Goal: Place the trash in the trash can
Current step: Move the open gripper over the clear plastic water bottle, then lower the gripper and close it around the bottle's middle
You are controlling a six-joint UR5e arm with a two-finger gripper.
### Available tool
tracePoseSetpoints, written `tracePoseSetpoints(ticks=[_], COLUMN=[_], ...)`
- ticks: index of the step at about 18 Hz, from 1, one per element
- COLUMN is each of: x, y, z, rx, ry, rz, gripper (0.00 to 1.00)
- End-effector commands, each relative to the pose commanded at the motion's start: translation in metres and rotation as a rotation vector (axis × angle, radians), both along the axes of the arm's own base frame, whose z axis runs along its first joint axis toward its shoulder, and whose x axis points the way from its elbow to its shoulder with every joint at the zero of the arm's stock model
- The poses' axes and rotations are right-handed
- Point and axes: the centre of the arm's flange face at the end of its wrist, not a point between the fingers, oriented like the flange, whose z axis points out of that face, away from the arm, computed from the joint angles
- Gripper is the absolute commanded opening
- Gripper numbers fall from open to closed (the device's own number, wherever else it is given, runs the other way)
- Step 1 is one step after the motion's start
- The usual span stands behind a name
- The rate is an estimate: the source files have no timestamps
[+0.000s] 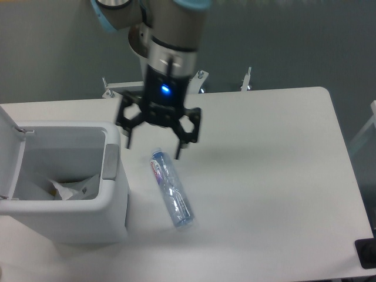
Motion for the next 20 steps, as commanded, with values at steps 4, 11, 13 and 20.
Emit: tracePoseSetpoints(ticks=[4,11,13,20], x=[-0.031,-0.047,-0.040,-0.035], y=[0.015,0.037,0.050,0.066], z=[-0.070,-0.154,-0.168,-0.192], rx=[-0.118,-0.208,-0.227,-0.243], ry=[-0.071,-0.080,-0.070,-0.081], rz=[0.081,0.075,0.058,0.034], gripper=[1.00,1.00,1.00,1.00])
